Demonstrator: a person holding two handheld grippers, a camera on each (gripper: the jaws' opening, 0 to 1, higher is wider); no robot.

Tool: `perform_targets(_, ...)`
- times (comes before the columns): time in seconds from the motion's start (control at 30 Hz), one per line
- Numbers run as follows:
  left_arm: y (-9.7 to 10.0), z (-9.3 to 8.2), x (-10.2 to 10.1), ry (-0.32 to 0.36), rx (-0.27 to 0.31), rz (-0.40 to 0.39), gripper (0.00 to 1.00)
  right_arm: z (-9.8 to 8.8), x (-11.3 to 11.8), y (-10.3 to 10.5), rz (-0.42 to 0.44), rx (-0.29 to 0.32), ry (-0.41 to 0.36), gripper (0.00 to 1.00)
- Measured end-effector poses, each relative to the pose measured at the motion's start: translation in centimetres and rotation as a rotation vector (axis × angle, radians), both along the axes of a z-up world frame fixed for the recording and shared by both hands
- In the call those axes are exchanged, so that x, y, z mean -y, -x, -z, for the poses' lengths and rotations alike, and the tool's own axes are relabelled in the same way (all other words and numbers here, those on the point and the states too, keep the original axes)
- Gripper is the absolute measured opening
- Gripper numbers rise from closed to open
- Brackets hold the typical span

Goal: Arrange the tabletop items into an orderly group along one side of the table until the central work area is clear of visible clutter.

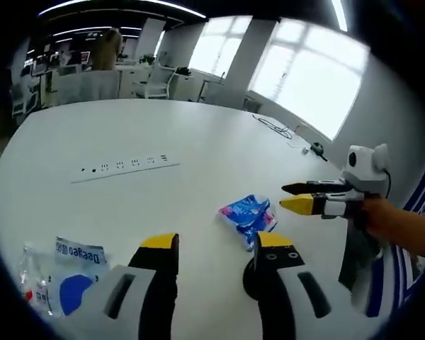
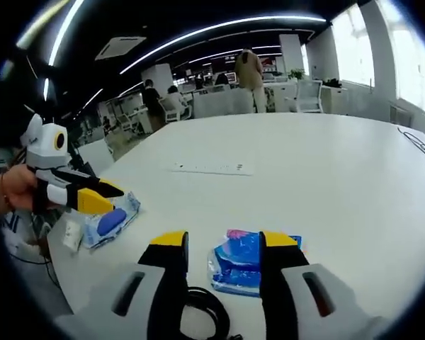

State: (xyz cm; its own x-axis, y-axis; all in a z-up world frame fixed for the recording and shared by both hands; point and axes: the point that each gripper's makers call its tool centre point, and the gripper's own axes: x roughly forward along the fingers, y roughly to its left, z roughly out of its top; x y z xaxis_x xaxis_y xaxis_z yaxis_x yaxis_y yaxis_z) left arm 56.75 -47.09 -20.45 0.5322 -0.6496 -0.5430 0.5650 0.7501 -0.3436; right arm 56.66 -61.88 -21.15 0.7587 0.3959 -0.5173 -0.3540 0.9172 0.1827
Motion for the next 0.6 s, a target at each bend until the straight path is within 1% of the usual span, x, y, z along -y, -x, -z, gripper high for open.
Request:
perform_targets(0.27, 1.2, -1.1, -3.4, -0.008, 0.023, -0.053, 0.42, -1.8, -4.0, 0.0, -0.066, 0.029, -0.005, 0.39)
perform_targets(0.37, 1.5, -1.7, -4.8, -0.004, 0.031, -0.083, 0.42, -2.4, -5.2, 0.0, -0.089, 0.041, -0.005, 0.4)
perform_targets(0.4, 1.6, -2.0, -5.4, -0.004, 0.038, -0.095, 0.43, -2.8, -6.0, 0.1, -0.102, 0.046, -0.008, 0.4)
perform_targets(0.6, 2.5, -2.8, -8.1, -0.005, 0.049, -0.14, 0.44, -3.4, -8.1, 0.5, -0.143, 0.056, -0.006, 0.41)
